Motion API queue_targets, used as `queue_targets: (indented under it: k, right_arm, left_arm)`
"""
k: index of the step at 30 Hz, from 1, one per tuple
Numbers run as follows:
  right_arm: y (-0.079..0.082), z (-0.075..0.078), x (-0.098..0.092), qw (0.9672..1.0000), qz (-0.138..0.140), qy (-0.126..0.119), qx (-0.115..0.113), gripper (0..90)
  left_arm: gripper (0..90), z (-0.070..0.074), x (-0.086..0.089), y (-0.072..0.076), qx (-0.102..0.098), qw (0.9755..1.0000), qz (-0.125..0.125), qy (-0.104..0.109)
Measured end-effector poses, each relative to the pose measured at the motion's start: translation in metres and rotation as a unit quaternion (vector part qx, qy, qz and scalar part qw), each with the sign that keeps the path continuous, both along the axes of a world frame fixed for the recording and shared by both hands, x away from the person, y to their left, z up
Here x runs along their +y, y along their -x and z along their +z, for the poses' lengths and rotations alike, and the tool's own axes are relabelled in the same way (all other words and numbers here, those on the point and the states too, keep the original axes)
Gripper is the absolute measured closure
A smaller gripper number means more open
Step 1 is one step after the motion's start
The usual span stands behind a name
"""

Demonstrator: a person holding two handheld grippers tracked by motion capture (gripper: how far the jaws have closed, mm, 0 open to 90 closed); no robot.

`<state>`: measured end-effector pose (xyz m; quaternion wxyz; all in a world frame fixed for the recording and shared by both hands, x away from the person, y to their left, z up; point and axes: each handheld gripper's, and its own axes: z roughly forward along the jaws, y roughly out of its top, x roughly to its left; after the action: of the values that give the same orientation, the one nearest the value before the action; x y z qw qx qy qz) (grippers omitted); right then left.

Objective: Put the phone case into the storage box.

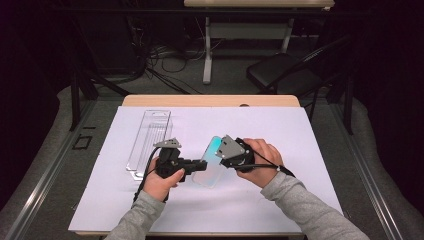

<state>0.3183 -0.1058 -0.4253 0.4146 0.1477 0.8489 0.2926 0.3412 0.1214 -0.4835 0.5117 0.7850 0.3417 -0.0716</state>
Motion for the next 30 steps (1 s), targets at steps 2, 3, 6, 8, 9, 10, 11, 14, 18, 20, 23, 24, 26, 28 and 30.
queue_targets:
  k: [2, 3, 6, 8, 9, 10, 11, 14, 18, 20, 23, 24, 26, 28, 30]
  right_arm:
    - [-0.0001, -0.0001, 0.0001, 1.0, 0.0, 0.0, 0.0, 88.6]
    - [0.0, -0.0002, 0.0002, 1.0, 0.0, 0.0, 0.0, 88.6]
    - [-0.0001, -0.0004, 0.0003, 1.0, 0.001, 0.001, 0.001, 88.6]
    - [-0.0001, -0.0005, 0.0004, 1.0, 0.001, 0.001, -0.001, 88.6]
    - [-0.0001, -0.0004, 0.0003, 1.0, 0.001, 0.001, 0.0, 88.6]
    - [-0.0002, -0.0004, 0.0003, 1.0, 0.001, 0.001, 0.0, 88.6]
    - [-0.0001, -0.0004, 0.0004, 1.0, 0.001, 0.001, 0.0, 88.6]
    - [-0.0002, -0.0006, 0.0005, 1.0, 0.002, 0.001, -0.001, 88.6]
    - [-0.0007, -0.0008, 0.0006, 1.0, 0.003, 0.001, -0.001, 88.5]
    - [-0.0008, -0.0009, 0.0006, 1.0, 0.003, 0.002, 0.0, 88.5]
    - [-0.0011, -0.0012, 0.0008, 1.0, 0.004, 0.0, 0.0, 88.5]
    - [-0.0011, -0.0011, 0.0008, 1.0, 0.004, 0.001, 0.0, 88.5]
    - [-0.0012, -0.001, 0.0007, 1.0, 0.004, 0.001, 0.001, 88.5]
    - [-0.0012, -0.0013, 0.0008, 1.0, 0.005, 0.0, 0.0, 88.5]
    - [-0.0012, -0.0013, 0.001, 1.0, 0.005, 0.001, 0.001, 88.5]
  left_arm:
    - [81.2, -0.0001, 0.0001, -0.0001, 0.001, 1.0, 0.0, 0.0]
    - [81.2, -0.0002, 0.0, -0.0001, 0.001, 1.0, 0.0, 0.0]
    - [81.3, -0.0003, 0.0002, -0.0001, 0.004, 1.0, 0.0, 0.0]
    - [81.3, -0.0002, 0.0003, 0.0, 0.004, 1.0, 0.001, 0.001]
    - [81.4, -0.0001, 0.0003, 0.0002, 0.004, 1.0, 0.002, 0.001]
    - [81.4, 0.0, 0.0002, 0.0003, 0.005, 1.0, 0.002, 0.002]
    - [81.4, 0.0, 0.0002, 0.0004, 0.005, 1.0, 0.002, 0.001]
    - [81.5, 0.0, 0.0002, 0.0004, 0.004, 1.0, 0.002, 0.001]
    - [81.6, -0.0002, 0.0003, 0.0, 0.005, 1.0, 0.001, 0.0]
    - [81.6, -0.0003, 0.0004, -0.0001, 0.006, 1.0, 0.001, 0.0]
    - [81.7, -0.0003, 0.0005, 0.0001, 0.007, 1.0, 0.001, 0.002]
    - [81.7, -0.0002, 0.0006, 0.0001, 0.006, 1.0, 0.002, 0.001]
    - [81.7, -0.0001, 0.0008, 0.0001, 0.006, 1.0, 0.001, 0.001]
    - [81.7, -0.0001, 0.0008, 0.0001, 0.006, 1.0, 0.001, 0.001]
    - [81.7, -0.0001, 0.001, -0.0001, 0.007, 1.0, 0.002, 0.001]
